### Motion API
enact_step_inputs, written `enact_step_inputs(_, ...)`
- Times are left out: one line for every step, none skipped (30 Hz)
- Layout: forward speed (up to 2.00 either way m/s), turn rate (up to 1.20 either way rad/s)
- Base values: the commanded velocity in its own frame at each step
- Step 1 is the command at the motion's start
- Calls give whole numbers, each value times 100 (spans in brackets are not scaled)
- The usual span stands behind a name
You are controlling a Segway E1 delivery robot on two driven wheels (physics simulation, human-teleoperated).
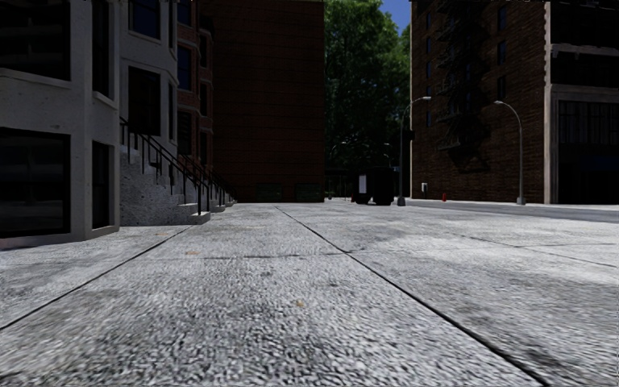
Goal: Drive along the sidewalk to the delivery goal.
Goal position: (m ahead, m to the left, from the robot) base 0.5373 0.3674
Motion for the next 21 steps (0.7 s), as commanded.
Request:
enact_step_inputs(110, 29)
enact_step_inputs(110, 29)
enact_step_inputs(0, 0)
enact_step_inputs(0, 0)
enact_step_inputs(0, 0)
enact_step_inputs(0, 0)
enact_step_inputs(0, 0)
enact_step_inputs(0, 0)
enact_step_inputs(0, 0)
enact_step_inputs(0, 0)
enact_step_inputs(0, 0)
enact_step_inputs(0, 0)
enact_step_inputs(0, 0)
enact_step_inputs(0, 0)
enact_step_inputs(0, 0)
enact_step_inputs(0, 0)
enact_step_inputs(0, 0)
enact_step_inputs(0, 0)
enact_step_inputs(0, 0)
enact_step_inputs(0, 0)
enact_step_inputs(0, 0)
